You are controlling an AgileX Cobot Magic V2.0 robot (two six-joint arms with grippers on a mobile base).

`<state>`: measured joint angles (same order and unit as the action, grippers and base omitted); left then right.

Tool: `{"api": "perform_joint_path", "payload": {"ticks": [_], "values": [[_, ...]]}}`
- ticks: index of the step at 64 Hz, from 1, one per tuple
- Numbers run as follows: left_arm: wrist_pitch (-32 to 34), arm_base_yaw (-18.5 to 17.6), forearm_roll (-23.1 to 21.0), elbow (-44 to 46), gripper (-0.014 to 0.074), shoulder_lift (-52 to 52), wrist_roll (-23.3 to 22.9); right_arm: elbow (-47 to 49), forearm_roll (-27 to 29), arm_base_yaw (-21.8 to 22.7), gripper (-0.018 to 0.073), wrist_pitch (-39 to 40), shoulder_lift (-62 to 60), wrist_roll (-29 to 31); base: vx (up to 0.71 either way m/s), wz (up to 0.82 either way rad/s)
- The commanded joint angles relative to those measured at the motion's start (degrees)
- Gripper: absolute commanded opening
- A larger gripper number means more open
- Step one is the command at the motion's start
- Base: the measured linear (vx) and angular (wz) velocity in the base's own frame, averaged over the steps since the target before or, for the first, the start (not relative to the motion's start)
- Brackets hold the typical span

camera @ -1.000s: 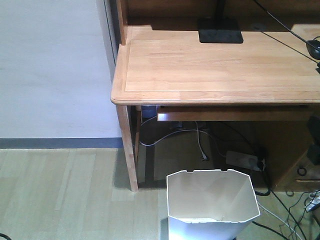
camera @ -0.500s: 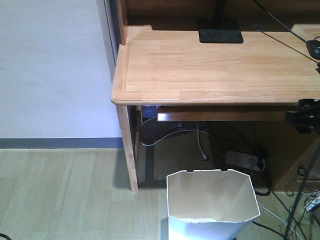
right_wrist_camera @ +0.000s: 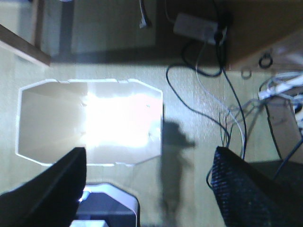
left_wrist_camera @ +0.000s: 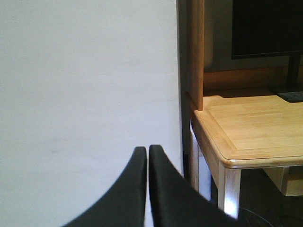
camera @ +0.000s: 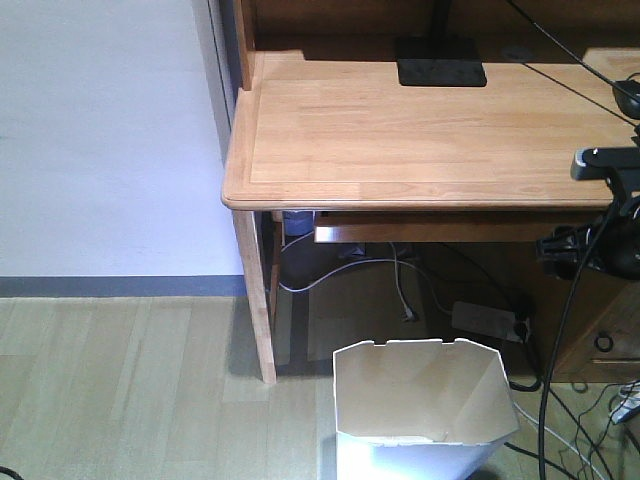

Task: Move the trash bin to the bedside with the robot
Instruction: 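Lower the right gripper onto the rim of the white trash bin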

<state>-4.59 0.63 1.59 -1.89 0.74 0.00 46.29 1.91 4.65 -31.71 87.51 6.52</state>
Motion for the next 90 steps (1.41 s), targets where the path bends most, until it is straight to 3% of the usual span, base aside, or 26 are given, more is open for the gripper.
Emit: {"api": "perform_joint_path", "payload": {"ticks": [1, 33, 90], "values": [[4.27, -0.35, -0.54, -0.67, -0.0006, 0.84, -0.79, 1.66, 1.50, 1.76, 0.0526, 3.62, 3.72, 4.23, 0.00, 0.00], [4.27, -0.35, -0.54, -0.67, -0.0006, 0.84, -0.79, 2.88, 1.68, 1.76, 0.0526, 18.68, 31.17, 7.71, 0.00, 0.00], [4.27, -0.35, -0.54, -0.67, -0.0006, 0.84, -0.79, 28.09, 1.33, 2.99, 0.0526, 16.29, 65.35, 9.02, 0.00, 0.00]]}}
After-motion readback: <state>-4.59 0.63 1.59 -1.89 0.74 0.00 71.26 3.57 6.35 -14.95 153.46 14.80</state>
